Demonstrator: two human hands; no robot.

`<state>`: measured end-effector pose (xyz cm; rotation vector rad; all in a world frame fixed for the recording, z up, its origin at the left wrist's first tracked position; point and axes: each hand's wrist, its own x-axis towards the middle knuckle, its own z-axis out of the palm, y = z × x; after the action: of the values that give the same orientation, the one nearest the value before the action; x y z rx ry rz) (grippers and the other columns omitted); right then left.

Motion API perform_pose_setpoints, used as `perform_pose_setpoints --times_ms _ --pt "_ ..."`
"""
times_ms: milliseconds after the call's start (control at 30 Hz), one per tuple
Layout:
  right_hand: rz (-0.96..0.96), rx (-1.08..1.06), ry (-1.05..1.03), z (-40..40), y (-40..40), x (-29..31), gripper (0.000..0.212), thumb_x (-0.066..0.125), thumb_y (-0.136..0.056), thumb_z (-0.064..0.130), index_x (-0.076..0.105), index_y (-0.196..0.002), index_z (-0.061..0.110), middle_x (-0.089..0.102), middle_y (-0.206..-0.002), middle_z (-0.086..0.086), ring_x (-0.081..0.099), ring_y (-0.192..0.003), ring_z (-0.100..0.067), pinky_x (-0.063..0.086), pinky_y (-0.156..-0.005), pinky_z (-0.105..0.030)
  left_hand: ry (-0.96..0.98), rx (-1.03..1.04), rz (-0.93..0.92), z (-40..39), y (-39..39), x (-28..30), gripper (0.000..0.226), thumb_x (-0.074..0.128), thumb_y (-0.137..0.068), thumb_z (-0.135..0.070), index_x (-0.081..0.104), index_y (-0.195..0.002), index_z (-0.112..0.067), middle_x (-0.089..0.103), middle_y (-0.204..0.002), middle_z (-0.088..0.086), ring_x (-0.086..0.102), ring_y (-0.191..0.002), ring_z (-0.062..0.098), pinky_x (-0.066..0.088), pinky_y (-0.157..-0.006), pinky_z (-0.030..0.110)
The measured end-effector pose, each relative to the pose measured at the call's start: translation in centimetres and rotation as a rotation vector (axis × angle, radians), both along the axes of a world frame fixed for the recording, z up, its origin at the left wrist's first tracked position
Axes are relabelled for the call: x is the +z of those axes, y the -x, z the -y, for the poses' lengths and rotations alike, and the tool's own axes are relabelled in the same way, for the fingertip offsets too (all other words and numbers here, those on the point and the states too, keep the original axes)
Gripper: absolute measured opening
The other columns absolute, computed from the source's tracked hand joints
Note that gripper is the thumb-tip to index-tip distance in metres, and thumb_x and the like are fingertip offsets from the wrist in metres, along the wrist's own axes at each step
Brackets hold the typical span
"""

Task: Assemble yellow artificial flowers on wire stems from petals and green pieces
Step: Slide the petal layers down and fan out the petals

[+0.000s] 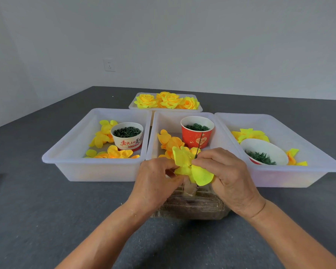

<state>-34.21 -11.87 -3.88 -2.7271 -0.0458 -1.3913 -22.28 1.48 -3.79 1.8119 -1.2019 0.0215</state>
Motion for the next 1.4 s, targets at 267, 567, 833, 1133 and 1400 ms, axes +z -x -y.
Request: perform_pose_setpoints --times_ms 267,567,833,1133,1400 --pt "0.013 -0.063 -0.021 -0.2 0.5 0.1 0.021 0.055 -0.082 0.007 0.07 -0.095 0.0 0.069 -0.087 -0.012 0.064 -0.076 -0.03 0.053 -0.064 -0.039 -0.016 -0.038 -0.023 -0.2 0.0 0.2 0.023 0.077 -0.074 -0.018 0.074 -0.097 -0.022 0.071 -0.085 -0.01 0.063 -0.075 0.001 0.05 -0.074 0.013" --pt "0.008 0.042 -0.109 0.0 0.2 -0.4 0.028 0.059 -0.072 -0.009 0.073 -0.095 0.0 0.069 -0.094 -0.013 0.065 -0.083 -0.03 0.055 -0.069 -0.042 -0.012 -0.037 -0.022 -0.2 0.0 0.2 0.021 0.077 -0.074 -0.023 0.074 -0.095 -0.02 0.068 -0.079 -0.017 0.062 -0.076 -0.005 0.044 -0.07 0.001" --pt "-0.074 -0.026 -0.003 -0.1 0.4 -0.1 0.038 0.043 -0.077 0.002 0.073 -0.099 0.004 0.071 -0.095 -0.007 0.063 -0.084 -0.029 0.053 -0.068 -0.043 -0.019 -0.028 -0.047 -0.1 0.1 0.2 0.025 0.078 -0.074 -0.024 0.073 -0.098 -0.019 0.072 -0.088 -0.008 0.066 -0.079 0.004 0.048 -0.072 0.008" --pt "-0.068 0.026 -0.138 -0.3 0.5 -0.7 0.045 0.045 -0.071 -0.012 0.071 -0.105 0.003 0.068 -0.102 -0.01 0.06 -0.092 -0.032 0.052 -0.076 -0.047 0.155 -0.158 -0.758 -0.3 0.0 1.4 0.011 0.071 -0.077 -0.007 0.073 -0.086 -0.012 0.074 -0.083 0.003 0.067 -0.083 0.018 0.054 -0.074 0.024" --pt "-0.079 0.016 -0.17 -0.8 0.4 -0.5 0.052 0.056 -0.061 -0.019 0.071 -0.105 0.004 0.069 -0.099 -0.006 0.059 -0.095 -0.028 0.051 -0.077 -0.05 0.151 -0.015 -0.782 0.9 0.1 1.7 0.013 0.068 -0.082 -0.011 0.07 -0.07 -0.007 0.064 -0.069 0.005 0.055 -0.071 0.014 0.046 -0.07 0.027"
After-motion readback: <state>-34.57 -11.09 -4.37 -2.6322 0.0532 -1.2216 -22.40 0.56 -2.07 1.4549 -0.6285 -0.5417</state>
